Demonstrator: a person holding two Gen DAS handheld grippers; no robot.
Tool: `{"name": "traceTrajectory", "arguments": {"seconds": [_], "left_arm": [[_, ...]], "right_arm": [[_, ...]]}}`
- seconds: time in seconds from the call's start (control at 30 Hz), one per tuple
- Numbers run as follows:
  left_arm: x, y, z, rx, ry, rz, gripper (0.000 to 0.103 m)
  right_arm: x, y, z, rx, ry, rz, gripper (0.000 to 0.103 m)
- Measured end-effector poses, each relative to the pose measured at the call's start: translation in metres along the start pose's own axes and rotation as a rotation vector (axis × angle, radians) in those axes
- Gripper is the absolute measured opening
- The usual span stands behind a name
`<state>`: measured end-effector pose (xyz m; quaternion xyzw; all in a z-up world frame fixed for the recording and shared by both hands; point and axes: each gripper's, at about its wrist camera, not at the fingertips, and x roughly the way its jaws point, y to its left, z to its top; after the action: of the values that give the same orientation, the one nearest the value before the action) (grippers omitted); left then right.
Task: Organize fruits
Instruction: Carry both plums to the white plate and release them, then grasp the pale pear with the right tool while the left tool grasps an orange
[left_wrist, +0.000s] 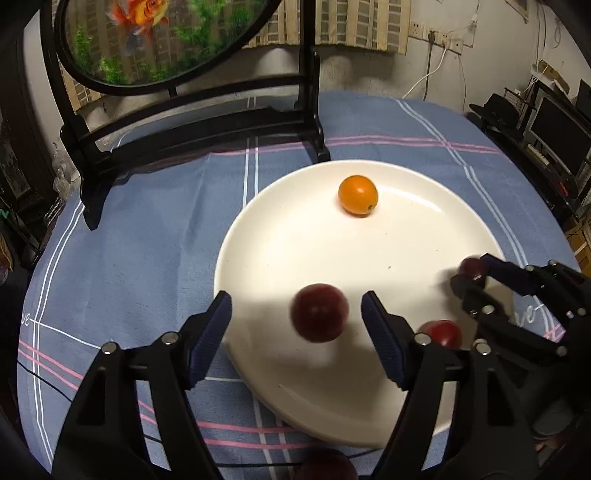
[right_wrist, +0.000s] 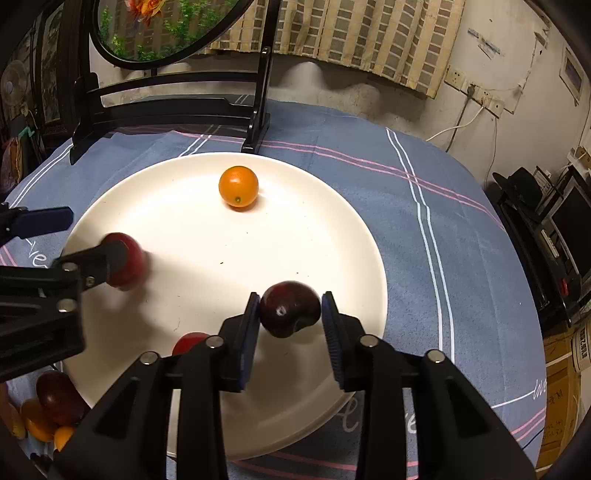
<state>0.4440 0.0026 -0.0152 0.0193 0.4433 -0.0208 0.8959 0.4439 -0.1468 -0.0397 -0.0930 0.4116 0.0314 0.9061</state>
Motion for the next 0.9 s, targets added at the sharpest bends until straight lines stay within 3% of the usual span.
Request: {"name": "traceTrajectory", "arguments": {"seconds": [0.23, 0.47, 0.67, 0.83, 0.9], "left_arm": [[-0.044, 0.001, -0.012, 0.020, -0.069, 0.033, 0.087], [-0.104, -0.005, -0.046, 0.048, -0.152, 0.053, 0.092], [-0.143, -0.008, -0.105, 0.067, -0.163, 0.035, 0.095], [-0.160, -0.001, -0.161, 0.094, -0.145, -0.065, 0.095], [-0.161, -0.002, -0.188, 0.127, -0.145, -0.073, 0.095]], "right_arm": [[-0.033, -0.005, -0.003, 0.037, -0.039, -0.003, 0.039], [-0.104, 0.001, -0.031, 0.032, -0.126, -0.001, 0.042], [-0.165, 0.012, -0.097, 0.033, -0.185, -0.014, 0.045], [-0.189, 0.029, -0.164, 0.040, -0.171, -0.054, 0.045], [-0.190, 0.038, -0.185, 0.030, -0.146, -0.070, 0.045]]}}
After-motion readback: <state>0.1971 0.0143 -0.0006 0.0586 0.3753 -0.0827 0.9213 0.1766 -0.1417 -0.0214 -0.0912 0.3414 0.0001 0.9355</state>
